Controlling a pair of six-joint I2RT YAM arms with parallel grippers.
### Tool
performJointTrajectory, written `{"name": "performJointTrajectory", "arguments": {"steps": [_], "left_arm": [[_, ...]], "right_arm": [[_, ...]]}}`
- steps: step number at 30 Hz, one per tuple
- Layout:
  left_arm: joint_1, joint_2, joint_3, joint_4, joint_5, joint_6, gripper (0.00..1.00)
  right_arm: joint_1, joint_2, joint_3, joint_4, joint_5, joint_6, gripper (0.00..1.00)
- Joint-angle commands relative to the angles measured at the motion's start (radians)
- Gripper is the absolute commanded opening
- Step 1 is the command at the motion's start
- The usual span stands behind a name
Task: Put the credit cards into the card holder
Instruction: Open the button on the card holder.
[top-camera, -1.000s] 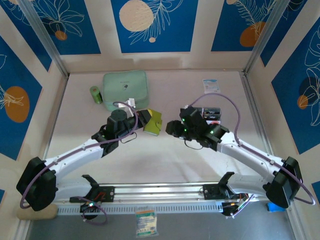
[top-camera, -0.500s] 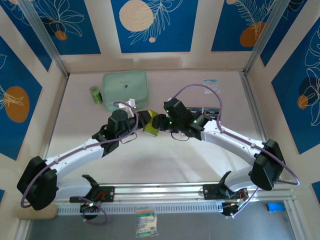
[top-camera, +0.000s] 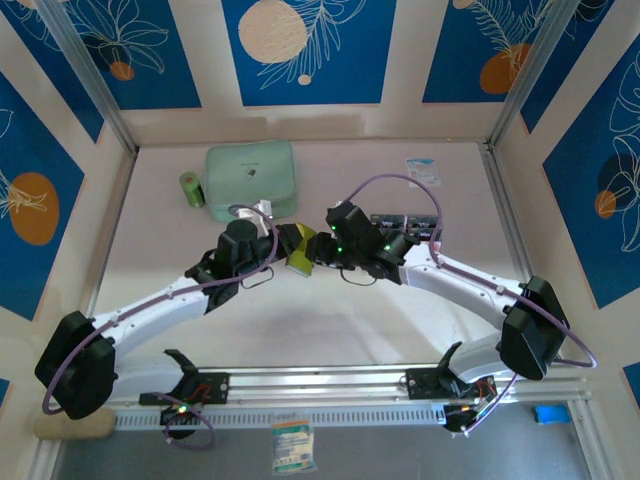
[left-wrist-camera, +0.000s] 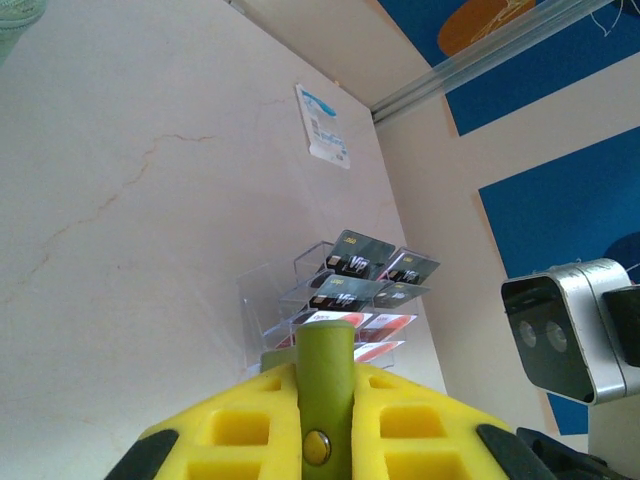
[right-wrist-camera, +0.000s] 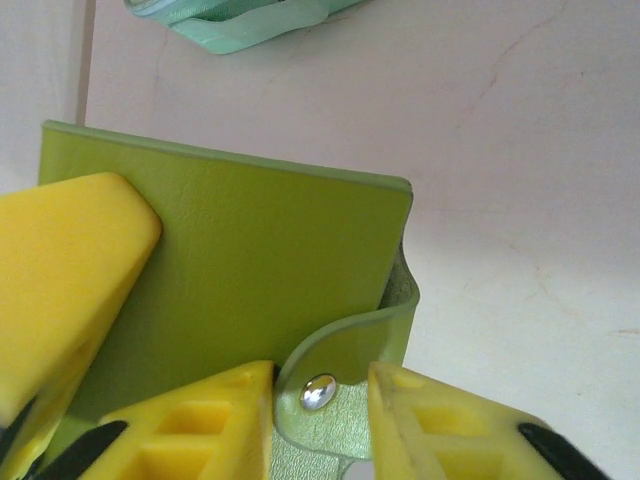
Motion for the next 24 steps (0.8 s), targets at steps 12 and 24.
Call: {"name": "performJointTrajectory", "arguments": {"steps": [12,24], "left_arm": [[-0.002,-0.011,0.020,0.076,-0.002,0.015,0.00],[-0.002,-0.028,0.007,0.081,-0.010,0.016,0.00]], "right_arm": [[0.003,0.048,-0.084,-0.019,-0.008,0.031,0.00],[-0.013,0.038,-0.285,0.001,0.070,0.065,0.00]]}}
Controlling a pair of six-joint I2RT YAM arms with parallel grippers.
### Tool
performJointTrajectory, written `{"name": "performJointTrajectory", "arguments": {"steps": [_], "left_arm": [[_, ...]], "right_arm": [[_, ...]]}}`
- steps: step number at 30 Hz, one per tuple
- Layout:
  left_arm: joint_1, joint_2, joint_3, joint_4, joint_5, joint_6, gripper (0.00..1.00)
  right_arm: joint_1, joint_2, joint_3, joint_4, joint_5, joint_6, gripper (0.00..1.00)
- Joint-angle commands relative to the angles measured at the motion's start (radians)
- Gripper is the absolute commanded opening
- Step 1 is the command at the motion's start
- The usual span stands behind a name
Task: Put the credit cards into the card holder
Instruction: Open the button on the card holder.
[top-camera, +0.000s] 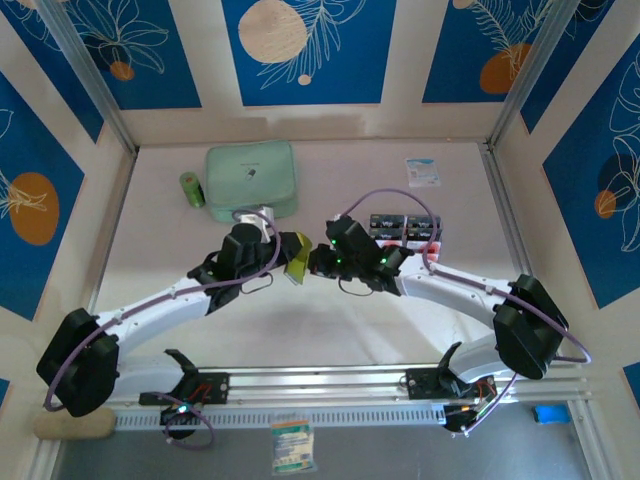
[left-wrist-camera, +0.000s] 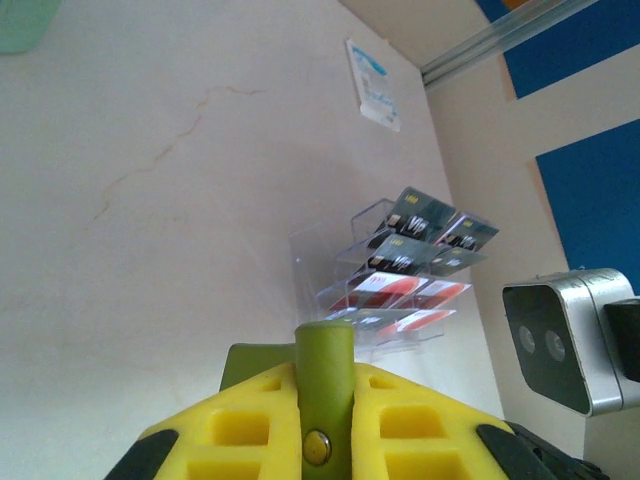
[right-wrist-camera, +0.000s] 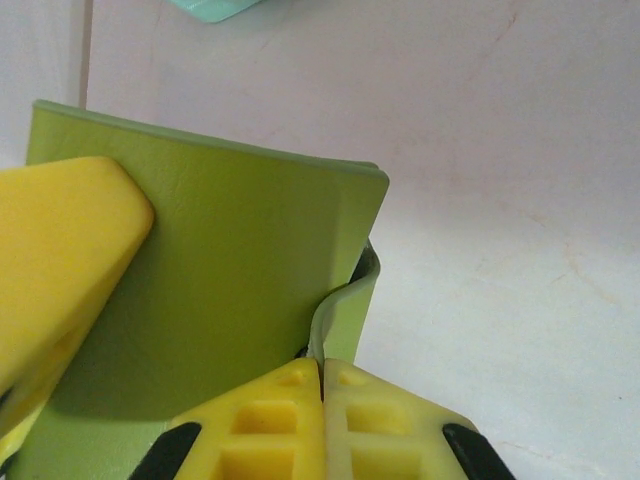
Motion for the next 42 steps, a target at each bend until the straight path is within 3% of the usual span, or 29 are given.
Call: {"name": "performJointTrajectory", "arguments": {"steps": [1,14,21,25,31,35,42], "left_arm": [[0.000,-0.044,0.032,0.152,-0.007,-0.001,0.00],[-0.003,-0.048,0.056,0.134,-0.007,0.006,0.00],[-0.002,-0.045,0.050,0.124,-0.011,0.015,0.00],[-0.002,-0.036,0.050,0.126,-0.007,0.015,0.00],[-0.003,-0.030,0.053,0.129,-0.006,0.018,0.00],[-0.002,-0.027,0.054,0.130,-0.004,0.018,0.00],[-0.003,-0.030,0.052,0.131,-0.005,0.016,0.00]], "right_arm": [[-0.036,0.034,-0.120,-0.196,0.091,0.022,0.00],[-0.063,0.034,-0.193,-0.153,0.055,0.023,0.00],[-0.057,-0.115,-0.119,-0.239,0.069,0.006,0.00],[-0.057,-0.187,-0.036,-0.271,0.068,-0.030,0.29],[-0.027,-0.174,0.092,-0.281,0.070,-0.074,0.57],[0.003,-0.126,0.157,-0.279,0.091,-0.084,0.63],[0.003,-0.023,0.198,-0.273,0.093,-0.075,0.61]]}}
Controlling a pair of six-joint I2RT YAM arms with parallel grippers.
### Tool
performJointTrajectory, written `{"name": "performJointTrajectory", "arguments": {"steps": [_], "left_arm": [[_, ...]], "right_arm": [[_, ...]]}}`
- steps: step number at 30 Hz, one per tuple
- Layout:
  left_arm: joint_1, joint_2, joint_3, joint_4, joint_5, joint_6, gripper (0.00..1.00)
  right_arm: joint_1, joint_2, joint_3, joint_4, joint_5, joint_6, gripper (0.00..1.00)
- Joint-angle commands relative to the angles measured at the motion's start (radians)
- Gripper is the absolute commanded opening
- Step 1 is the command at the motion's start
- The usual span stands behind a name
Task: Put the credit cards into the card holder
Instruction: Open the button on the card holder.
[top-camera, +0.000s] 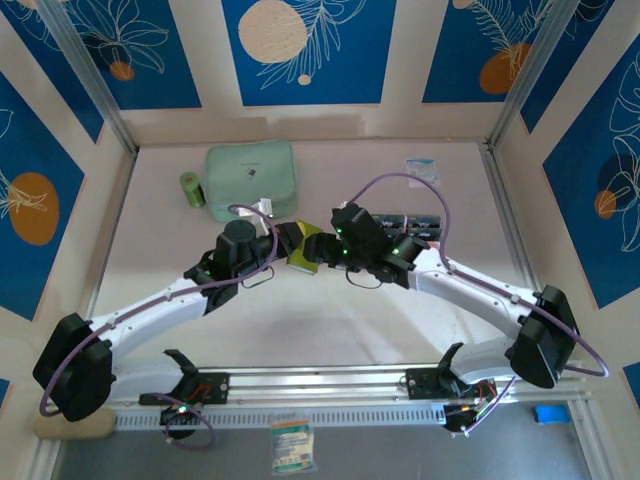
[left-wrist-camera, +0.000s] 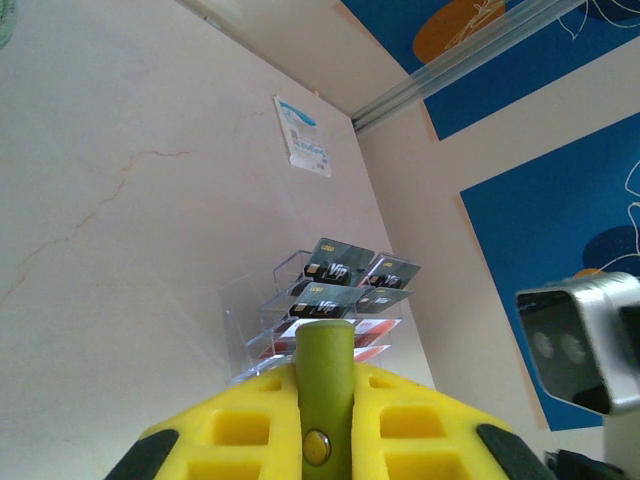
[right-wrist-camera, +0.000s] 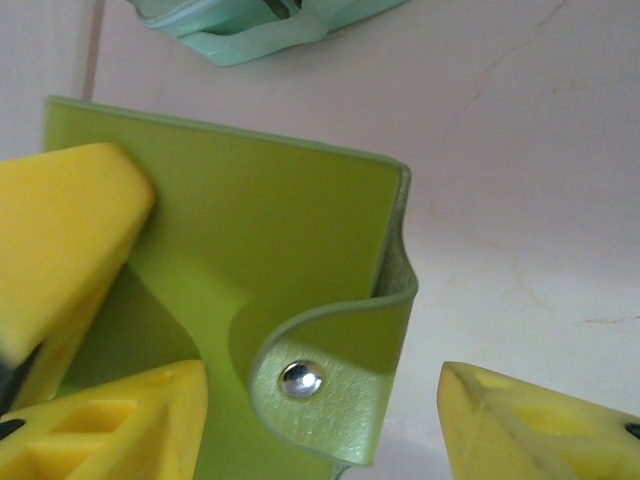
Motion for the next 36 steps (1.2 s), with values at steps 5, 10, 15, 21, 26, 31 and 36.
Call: {"name": "performJointTrajectory", "arguments": {"steps": [5,10,15,21,26,31,36], "left_arm": [[0.001,-0.010,0.025,0.038,-0.008,0.011,0.00],[0.001,-0.009,0.026,0.040,-0.008,0.011,0.00],[0.002,-0.004,0.030,0.042,-0.006,0.009,0.00],[-0.002,-0.002,0.028,0.046,-0.004,0.006,0.00],[-0.001,-0.002,0.028,0.049,-0.002,0.004,0.00],[-0.003,-0.002,0.028,0.052,-0.001,0.002,0.00],[-0.004,-0.007,0.029,0.055,-0.001,-0.001,0.00]], "right_arm": [[-0.004,0.040,-0.047,0.001,0.020,0.021,0.52],[-0.014,0.035,-0.104,0.025,0.018,0.050,0.43],[-0.026,0.049,-0.121,0.040,0.000,0.059,0.38],[-0.032,0.076,-0.108,0.056,-0.037,0.049,0.30],[-0.036,0.089,-0.107,0.067,-0.051,0.046,0.10],[-0.040,0.097,-0.114,0.065,-0.046,0.051,0.00],[-0.040,0.107,-0.148,0.026,0.030,0.071,0.00]]}}
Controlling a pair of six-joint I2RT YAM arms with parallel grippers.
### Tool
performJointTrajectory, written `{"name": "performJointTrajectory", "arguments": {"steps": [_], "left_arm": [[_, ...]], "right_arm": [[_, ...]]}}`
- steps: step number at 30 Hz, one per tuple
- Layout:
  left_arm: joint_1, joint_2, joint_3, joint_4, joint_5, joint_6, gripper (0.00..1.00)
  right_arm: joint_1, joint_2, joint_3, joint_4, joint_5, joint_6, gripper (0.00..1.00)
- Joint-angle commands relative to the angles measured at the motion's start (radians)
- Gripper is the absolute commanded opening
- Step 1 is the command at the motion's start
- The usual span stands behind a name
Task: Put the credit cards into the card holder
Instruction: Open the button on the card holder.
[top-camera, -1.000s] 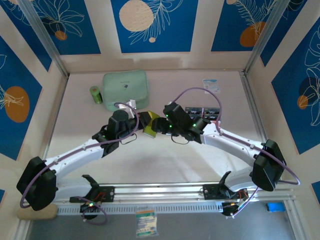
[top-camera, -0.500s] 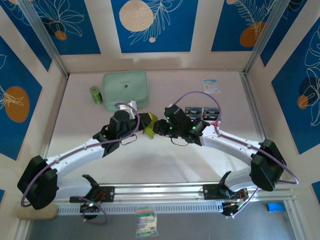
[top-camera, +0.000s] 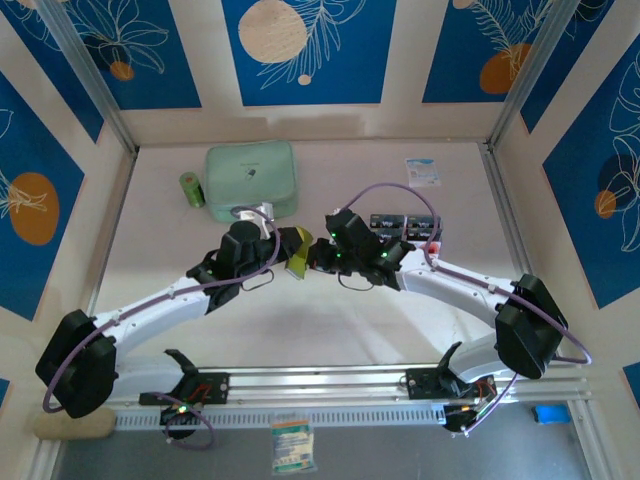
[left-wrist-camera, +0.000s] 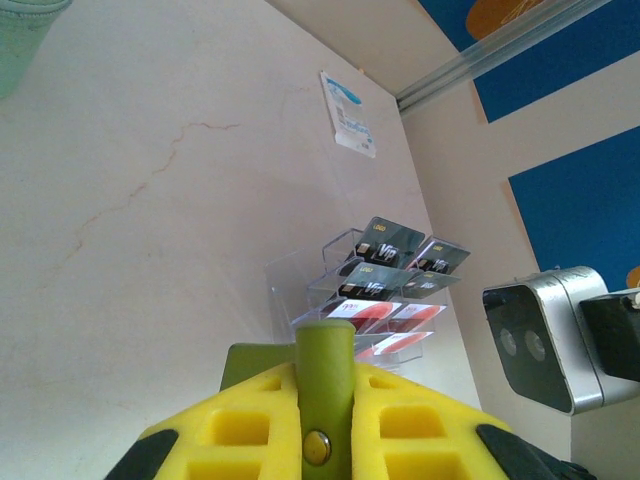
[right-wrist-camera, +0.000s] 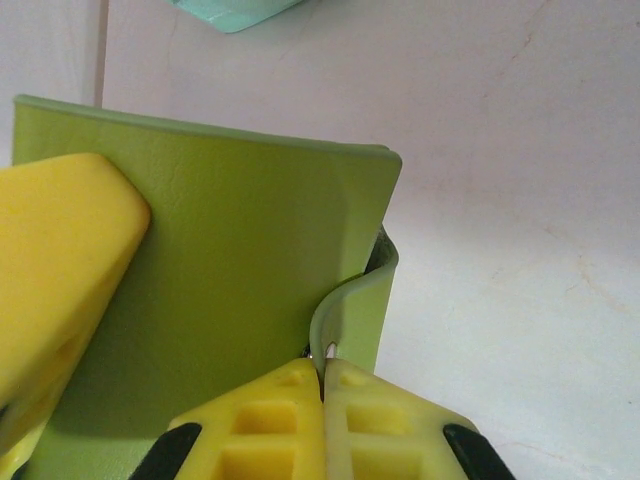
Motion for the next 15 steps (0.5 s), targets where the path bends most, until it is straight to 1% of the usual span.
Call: {"name": "performJointTrajectory", "arguments": {"steps": [1,3,6,15], "left_arm": [[-0.004,-0.029,0.029,0.119,0.019,-0.004,0.00],[-0.004,-0.034,0.030,0.125,0.020,-0.009,0.00],[-0.004,-0.039,0.035,0.128,0.022,-0.012,0.00],[-0.004,-0.053,0.043,0.142,0.027,-0.039,0.00]], "right_arm": [[-0.026,0.052,-0.068,-0.155,0.141,0.017,0.00],[-0.039,0.086,-0.087,-0.174,0.168,0.025,0.00],[-0.068,0.142,-0.125,-0.155,0.145,0.032,0.00],[-0.079,0.204,-0.142,-0.133,0.128,0.031,0.00]]}}
